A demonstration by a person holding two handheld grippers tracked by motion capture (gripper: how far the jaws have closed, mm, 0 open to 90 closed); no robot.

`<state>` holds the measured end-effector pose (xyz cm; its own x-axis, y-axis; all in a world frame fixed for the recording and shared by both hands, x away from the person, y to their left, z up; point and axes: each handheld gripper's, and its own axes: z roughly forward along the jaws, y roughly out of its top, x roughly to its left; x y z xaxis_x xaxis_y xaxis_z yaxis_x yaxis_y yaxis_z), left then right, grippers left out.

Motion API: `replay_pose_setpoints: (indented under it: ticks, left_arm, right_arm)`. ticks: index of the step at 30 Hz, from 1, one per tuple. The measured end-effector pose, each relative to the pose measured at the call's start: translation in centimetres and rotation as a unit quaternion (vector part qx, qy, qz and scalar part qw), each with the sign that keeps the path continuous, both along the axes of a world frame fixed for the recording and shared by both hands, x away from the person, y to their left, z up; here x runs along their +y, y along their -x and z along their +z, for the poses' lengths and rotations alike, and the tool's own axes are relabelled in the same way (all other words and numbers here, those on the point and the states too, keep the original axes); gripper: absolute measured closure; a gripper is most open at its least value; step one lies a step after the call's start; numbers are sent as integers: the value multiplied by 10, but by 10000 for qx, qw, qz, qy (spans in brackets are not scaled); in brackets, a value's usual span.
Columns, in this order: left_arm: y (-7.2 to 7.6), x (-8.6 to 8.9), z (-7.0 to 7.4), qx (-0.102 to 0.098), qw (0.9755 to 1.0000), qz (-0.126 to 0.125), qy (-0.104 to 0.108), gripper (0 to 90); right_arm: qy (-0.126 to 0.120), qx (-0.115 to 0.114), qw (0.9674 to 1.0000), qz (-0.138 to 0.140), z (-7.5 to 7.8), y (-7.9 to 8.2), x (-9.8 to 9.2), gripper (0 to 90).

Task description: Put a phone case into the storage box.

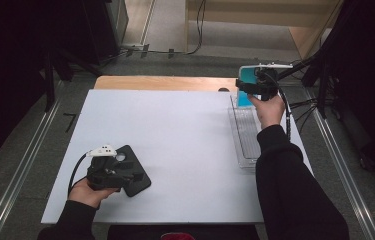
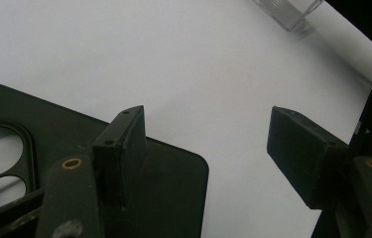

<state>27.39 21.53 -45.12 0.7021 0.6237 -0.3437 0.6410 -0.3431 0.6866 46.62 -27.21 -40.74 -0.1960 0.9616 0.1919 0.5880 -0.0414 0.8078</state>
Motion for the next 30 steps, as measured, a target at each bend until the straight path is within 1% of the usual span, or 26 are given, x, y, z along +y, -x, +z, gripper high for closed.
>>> replay_pose_setpoints:
  ticks: [2, 5, 6, 9, 11, 13, 15, 17, 19, 21, 23, 25, 27, 30]
  left_arm:
    - [0, 0, 0, 15, 10000, -3, 10, 315]
    - [-1, 0, 0, 8, 10000, -12, 17, 315]
    - [0, 0, 0, 9, 10000, -16, 14, 315]
    - [0, 0, 0, 25, 10000, -31, 11, 315]
    - [0, 0, 0, 23, 10000, -30, 9, 316]
    - [0, 0, 0, 28, 10000, -33, 31, 315]
    - [0, 0, 0, 29, 10000, -35, 30, 316]
    - [0, 0, 0, 30, 10000, -31, 23, 316]
    - [0, 0, 0, 32, 10000, -31, 30, 315]
    - [-1, 0, 0, 33, 10000, -30, 33, 316]
    - [-1, 0, 0, 36, 10000, -31, 30, 316]
    - [-1, 0, 0, 32, 10000, -36, 32, 316]
    - [-1, 0, 0, 32, 10000, -32, 31, 316]
    - [-1, -1, 0, 37, 10000, -37, 22, 316]
  right_arm:
    - [-46, 49, 10000, -59, -4, -3, 0, 153]
    - [5, 58, 9998, -188, -10, -8, 0, 152]
    - [-20, 53, 9997, -232, -12, -9, 0, 152]
    - [-104, 135, 9990, -418, -18, -13, -2, 152]
    - [-148, 189, 9986, -466, -22, -15, -2, 152]
    - [-8, 200, 9986, -489, -26, -18, -1, 151]
    - [31, 188, 9986, -487, -29, -20, 0, 150]
    - [-1, 268, 9985, -480, -34, -22, 2, 149]
    - [0, 394, 9981, -475, -39, -24, 5, 148]
    - [80, 392, 9980, -497, -42, -24, 7, 147]
    - [76, 425, 9980, -469, -45, -26, 8, 145]
    - [130, 454, 9977, -480, -48, -27, 9, 141]
    - [87, 462, 9977, -490, -49, -27, 9, 139]
    - [122, 505, 9977, -445, -50, -28, 9, 119]
